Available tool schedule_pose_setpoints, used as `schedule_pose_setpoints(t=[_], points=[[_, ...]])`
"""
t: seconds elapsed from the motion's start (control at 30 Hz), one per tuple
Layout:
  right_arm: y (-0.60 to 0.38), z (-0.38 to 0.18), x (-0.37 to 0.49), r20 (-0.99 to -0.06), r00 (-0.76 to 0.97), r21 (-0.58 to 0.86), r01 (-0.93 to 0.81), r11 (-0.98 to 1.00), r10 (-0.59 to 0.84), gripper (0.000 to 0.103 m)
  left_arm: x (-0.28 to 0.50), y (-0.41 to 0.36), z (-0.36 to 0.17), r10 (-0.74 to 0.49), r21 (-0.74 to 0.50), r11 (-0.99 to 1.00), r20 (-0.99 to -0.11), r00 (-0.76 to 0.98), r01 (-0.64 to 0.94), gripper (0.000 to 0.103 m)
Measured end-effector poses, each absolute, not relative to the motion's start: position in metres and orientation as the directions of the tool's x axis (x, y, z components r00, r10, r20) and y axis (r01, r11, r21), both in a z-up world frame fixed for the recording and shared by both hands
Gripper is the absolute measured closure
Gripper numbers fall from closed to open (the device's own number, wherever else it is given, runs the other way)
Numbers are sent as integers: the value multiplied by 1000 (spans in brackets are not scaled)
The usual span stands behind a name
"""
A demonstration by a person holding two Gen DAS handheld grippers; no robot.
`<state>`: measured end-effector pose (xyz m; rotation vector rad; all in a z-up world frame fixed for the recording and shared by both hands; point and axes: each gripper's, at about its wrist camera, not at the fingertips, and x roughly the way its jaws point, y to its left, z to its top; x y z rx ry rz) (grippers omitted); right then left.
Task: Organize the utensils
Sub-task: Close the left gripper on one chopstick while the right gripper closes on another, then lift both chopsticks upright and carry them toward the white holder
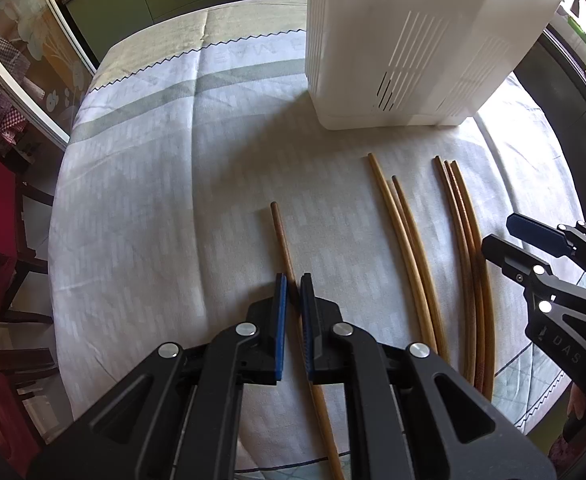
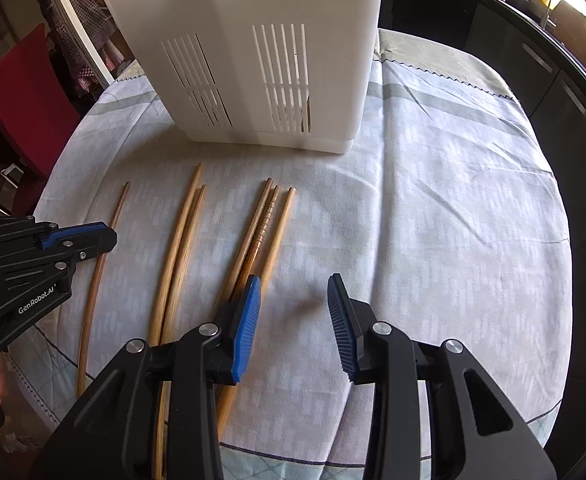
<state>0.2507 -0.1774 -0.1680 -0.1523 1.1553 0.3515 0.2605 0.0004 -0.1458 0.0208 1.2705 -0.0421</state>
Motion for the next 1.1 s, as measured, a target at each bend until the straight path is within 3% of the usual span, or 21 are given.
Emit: schedule_pose_setpoints(t=[0.23, 0.43, 0.6, 0.77, 1.1], points=[[-159, -172, 250, -922, 345, 32, -381, 924, 174, 67, 260, 0, -146, -18, -5, 999, -955, 295, 44, 95], [-152, -172, 252, -924, 354, -1, -381, 924, 145, 73, 260, 0, -146, -18, -6, 999, -956, 294, 43, 95], [-139, -174, 253, -924, 348, 6, -399, 917, 158, 89, 261, -2, -146, -12, -1, 999, -957, 290, 40, 95], [-141, -174, 259, -923, 333, 54, -380, 924, 191, 96, 262, -2, -146, -28, -22, 999, -959, 281, 25, 95], [-170, -133, 250, -871, 403, 127, -367, 922, 280, 96, 265, 13, -144, -78, -78, 997, -960, 268, 11, 98]])
